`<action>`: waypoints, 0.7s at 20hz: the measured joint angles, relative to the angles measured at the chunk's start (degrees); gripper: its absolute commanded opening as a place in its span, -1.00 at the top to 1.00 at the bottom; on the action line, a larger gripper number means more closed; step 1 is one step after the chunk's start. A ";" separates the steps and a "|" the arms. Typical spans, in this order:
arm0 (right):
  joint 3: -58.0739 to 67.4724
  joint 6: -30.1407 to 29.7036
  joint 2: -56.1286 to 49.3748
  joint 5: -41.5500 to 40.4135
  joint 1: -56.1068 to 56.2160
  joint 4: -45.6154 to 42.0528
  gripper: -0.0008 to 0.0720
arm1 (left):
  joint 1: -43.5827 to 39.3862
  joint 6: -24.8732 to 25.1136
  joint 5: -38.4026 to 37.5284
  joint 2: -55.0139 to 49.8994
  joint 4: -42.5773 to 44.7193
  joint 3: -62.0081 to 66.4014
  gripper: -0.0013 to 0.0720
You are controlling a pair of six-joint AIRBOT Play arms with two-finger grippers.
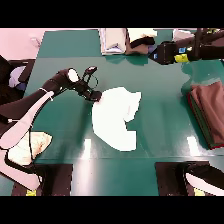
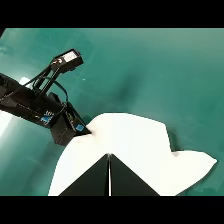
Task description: Fold the shirts.
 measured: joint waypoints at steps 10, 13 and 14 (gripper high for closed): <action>-27.47 7.54 7.50 0.94 1.79 -5.79 -0.29 | 7.48 1.01 -3.78 8.35 4.72 1.51 0.88; -36.68 8.94 5.66 -1.38 4.74 -2.58 -0.30 | 8.15 1.29 -4.94 9.40 5.11 1.51 0.88; -39.04 9.18 4.20 -2.95 6.16 -0.57 -0.30 | 8.31 1.31 -5.20 9.53 5.31 1.51 0.88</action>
